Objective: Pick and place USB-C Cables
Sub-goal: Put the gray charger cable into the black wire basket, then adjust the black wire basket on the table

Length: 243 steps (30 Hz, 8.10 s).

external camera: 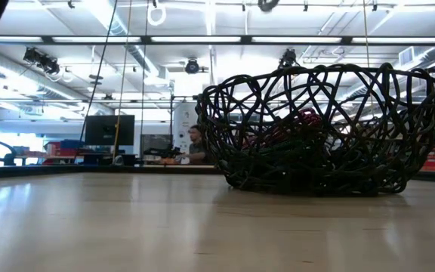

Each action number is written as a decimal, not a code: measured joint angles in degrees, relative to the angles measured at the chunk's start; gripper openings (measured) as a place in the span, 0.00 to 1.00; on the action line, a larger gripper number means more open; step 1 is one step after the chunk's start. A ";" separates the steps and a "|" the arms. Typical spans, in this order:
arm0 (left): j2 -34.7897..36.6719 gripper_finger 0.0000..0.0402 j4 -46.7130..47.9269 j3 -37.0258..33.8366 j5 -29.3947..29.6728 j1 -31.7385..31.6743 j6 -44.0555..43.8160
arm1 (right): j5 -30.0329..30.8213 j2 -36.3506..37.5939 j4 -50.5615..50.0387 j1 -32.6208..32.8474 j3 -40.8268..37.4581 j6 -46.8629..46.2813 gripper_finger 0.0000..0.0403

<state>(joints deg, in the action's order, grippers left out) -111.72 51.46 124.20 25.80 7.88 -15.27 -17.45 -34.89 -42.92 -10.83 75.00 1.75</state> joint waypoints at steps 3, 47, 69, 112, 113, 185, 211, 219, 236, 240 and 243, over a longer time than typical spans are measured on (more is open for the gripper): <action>-0.86 0.00 2.28 0.01 -4.73 -2.34 2.81 | -0.33 0.00 0.04 0.00 0.00 -0.77 0.01; -16.55 0.26 -5.53 -0.02 -26.92 -8.10 6.73 | -0.66 0.02 2.54 -0.01 0.00 -4.18 0.01; -10.70 0.36 -31.94 -0.07 -27.10 -14.11 -4.20 | -1.79 0.04 2.62 -0.02 0.00 3.51 0.02; 15.17 0.36 29.17 -0.06 -3.54 -21.59 11.51 | 38.57 -15.87 -32.59 -0.07 -4.69 -26.99 0.00; 14.92 0.36 29.65 -0.07 -3.59 -21.53 10.15 | 38.51 -15.85 -36.20 -0.06 -4.94 -29.79 0.00; 13.79 0.36 37.16 -0.04 -3.56 -20.76 2.89 | 31.13 -29.83 6.25 7.73 -24.31 -37.67 0.00; 13.79 0.36 36.96 -0.04 -3.56 -20.76 2.38 | 11.48 -57.04 35.13 6.62 -21.96 -22.86 0.00; 13.79 0.36 36.87 -0.04 -3.56 -20.76 0.88 | 9.79 -58.96 39.41 3.33 -22.07 -19.37 0.00; 13.79 0.36 36.68 -0.04 -3.56 -20.77 0.83 | 9.34 -58.86 41.33 -4.03 -21.40 -12.30 0.00; 13.79 0.36 36.68 -0.04 -3.56 -20.77 0.83 | 9.73 -58.86 41.98 -5.49 -21.40 -11.65 0.00; 13.79 0.36 36.67 -0.04 -3.56 -20.78 0.83 | 9.59 -58.86 42.71 -6.42 -21.40 -11.59 0.00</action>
<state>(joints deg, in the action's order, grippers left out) -97.93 88.13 124.16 22.24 -12.90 -14.44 -7.86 -93.76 -0.20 -17.25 53.60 -9.85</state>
